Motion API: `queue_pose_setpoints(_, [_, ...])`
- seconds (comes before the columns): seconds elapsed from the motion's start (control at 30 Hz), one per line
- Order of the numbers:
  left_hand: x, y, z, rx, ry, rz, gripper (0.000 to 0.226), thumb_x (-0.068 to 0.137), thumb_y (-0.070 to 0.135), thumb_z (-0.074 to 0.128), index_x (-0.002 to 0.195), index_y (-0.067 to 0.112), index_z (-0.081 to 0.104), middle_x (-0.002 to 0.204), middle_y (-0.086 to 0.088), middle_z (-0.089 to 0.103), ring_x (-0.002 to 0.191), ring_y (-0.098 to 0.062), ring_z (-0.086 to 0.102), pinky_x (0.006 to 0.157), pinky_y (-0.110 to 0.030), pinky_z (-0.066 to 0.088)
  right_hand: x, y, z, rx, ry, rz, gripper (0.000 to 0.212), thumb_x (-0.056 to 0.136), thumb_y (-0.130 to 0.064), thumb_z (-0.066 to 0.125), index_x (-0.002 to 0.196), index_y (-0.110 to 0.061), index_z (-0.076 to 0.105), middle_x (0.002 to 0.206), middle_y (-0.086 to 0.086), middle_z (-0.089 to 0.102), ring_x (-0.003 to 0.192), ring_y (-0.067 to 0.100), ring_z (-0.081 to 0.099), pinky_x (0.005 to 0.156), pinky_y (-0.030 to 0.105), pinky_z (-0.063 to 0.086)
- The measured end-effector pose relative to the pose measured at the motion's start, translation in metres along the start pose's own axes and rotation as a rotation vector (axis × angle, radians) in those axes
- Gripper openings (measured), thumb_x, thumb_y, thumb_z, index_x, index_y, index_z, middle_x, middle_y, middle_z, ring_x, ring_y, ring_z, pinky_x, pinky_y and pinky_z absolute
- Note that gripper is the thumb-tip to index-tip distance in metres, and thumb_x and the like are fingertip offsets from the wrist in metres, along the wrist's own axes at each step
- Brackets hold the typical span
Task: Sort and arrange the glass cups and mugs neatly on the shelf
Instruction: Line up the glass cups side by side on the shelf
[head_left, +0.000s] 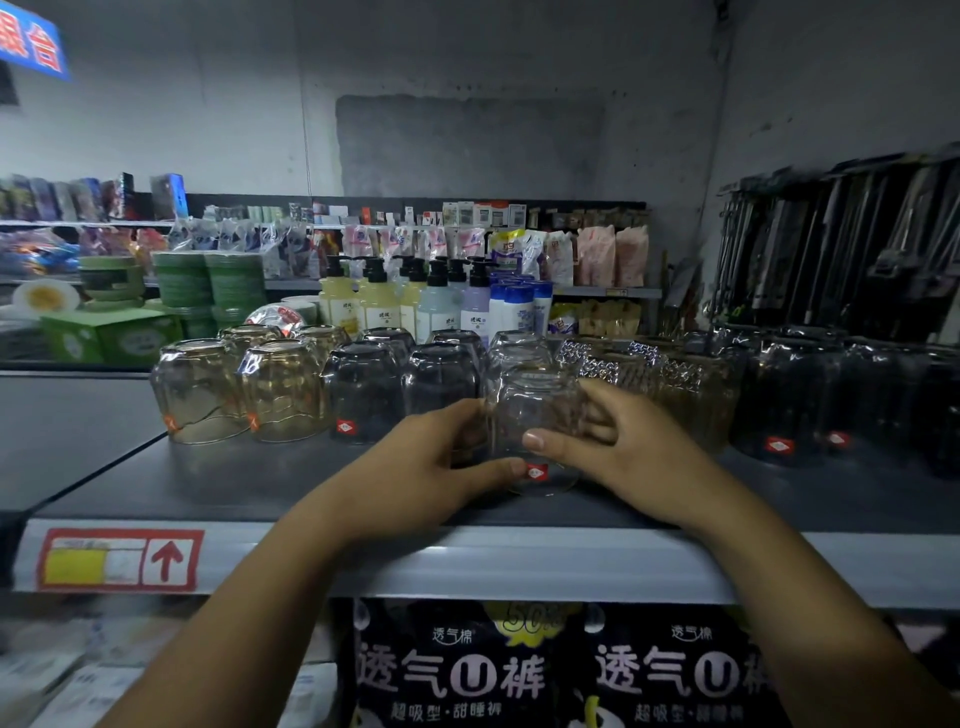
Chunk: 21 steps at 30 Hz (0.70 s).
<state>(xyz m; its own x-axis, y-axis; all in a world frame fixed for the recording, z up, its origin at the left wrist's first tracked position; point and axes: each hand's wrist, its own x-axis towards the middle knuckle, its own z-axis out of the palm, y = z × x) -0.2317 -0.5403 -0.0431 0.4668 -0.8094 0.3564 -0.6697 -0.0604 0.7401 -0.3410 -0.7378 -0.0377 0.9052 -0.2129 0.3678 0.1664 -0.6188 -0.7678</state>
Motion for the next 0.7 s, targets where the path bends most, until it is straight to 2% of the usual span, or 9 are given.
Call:
queue_pose_setpoints(0.17, [-0.0006,-0.001,-0.0004,0.031,0.033,0.013,0.043,0.094,0.027,0.072,0.135,0.02,0.058,0.127,0.015,0.071,0.117,0.0,0.066,0.107,-0.032,0.051,0.0017,0.0043,0.0002,-0.01,0.021,0.019,0.099,0.056,-0.079,0.08,0.14,-0.036,0.048,0.131,-0.017,0.067,0.12,0.002,0.063,0.108,0.04,0.049])
queue_pose_setpoints(0.27, [-0.001,-0.0023,0.0,0.078,0.095,0.043,0.046,0.094,0.027,0.073,0.136,0.021,0.058,0.124,0.015,0.072,0.113,0.001,0.067,0.103,-0.03,0.053,0.0021,0.0063,0.0013,-0.025,0.029,0.012,0.099,0.055,-0.081,0.08,0.139,-0.038,0.047,0.134,-0.013,0.065,0.12,0.006,0.064,0.106,0.044,0.05])
queue_pose_setpoints(0.4, [-0.0009,-0.0017,0.0011,0.165,0.135,0.057,0.059,0.089,0.034,0.077,0.141,0.02,0.054,0.119,0.014,0.074,0.106,0.003,0.069,0.097,-0.029,0.057,0.0016,0.0078,0.0029,-0.057,0.056,-0.025,0.079,0.06,-0.078,0.078,0.126,-0.043,0.054,0.119,-0.013,0.072,0.107,0.007,0.07,0.098,0.045,0.056])
queue_pose_setpoints(0.6, [-0.0014,0.0015,0.0013,0.168,0.179,0.031,0.049,0.088,0.033,0.079,0.133,0.025,0.06,0.105,0.017,0.075,0.092,0.007,0.07,0.083,-0.014,0.055,0.0052,0.0081,0.0063,-0.295,0.099,0.0,0.1,0.06,-0.092,0.062,0.144,-0.041,0.041,0.129,-0.004,0.063,0.112,0.021,0.064,0.095,0.049,0.056])
queue_pose_setpoints(0.7, [-0.0013,0.0005,0.0009,0.157,0.202,0.002,0.061,0.085,0.034,0.081,0.139,0.024,0.055,0.106,0.015,0.073,0.091,0.005,0.07,0.083,-0.016,0.057,0.0015,0.0033,0.0069,-0.339,0.091,-0.005,0.104,0.062,-0.096,0.055,0.148,-0.04,0.038,0.137,-0.005,0.056,0.118,0.019,0.06,0.099,0.046,0.054])
